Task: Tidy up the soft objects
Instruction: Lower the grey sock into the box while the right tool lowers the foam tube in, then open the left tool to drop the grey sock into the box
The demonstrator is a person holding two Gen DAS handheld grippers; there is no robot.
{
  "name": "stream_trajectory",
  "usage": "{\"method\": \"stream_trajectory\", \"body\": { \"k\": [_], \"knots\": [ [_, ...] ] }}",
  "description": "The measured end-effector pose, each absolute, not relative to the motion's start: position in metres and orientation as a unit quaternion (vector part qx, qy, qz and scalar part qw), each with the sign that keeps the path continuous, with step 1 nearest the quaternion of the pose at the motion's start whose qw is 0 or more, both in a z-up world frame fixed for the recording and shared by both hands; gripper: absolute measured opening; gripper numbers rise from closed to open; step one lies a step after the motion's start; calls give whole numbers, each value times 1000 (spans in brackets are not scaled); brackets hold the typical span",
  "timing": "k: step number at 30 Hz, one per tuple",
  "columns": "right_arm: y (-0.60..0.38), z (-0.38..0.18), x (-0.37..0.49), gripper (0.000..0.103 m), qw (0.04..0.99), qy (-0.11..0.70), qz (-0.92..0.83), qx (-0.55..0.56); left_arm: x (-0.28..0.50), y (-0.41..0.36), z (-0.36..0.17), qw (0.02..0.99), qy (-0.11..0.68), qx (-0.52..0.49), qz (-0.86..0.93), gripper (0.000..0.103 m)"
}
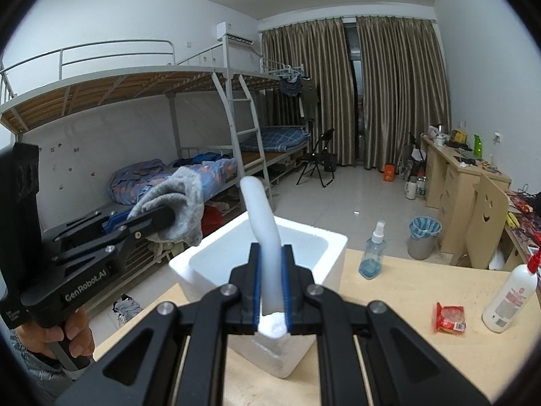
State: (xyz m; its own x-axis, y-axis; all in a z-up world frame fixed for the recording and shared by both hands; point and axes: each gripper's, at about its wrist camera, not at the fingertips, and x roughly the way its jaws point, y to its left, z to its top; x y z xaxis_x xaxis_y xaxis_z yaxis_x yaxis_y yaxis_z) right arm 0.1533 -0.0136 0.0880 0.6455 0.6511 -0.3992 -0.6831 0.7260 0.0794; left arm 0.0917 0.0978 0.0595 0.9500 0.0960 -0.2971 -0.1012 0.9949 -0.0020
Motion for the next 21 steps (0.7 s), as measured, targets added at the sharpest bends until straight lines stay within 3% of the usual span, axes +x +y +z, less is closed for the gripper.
{"method": "stream_trajectory", "body": {
  "k": [21],
  "knots": [
    [4, 75, 194, 13, 898, 236, 369, -42, 145, 130, 46, 982, 184, -19, 32, 19]
  ]
}}
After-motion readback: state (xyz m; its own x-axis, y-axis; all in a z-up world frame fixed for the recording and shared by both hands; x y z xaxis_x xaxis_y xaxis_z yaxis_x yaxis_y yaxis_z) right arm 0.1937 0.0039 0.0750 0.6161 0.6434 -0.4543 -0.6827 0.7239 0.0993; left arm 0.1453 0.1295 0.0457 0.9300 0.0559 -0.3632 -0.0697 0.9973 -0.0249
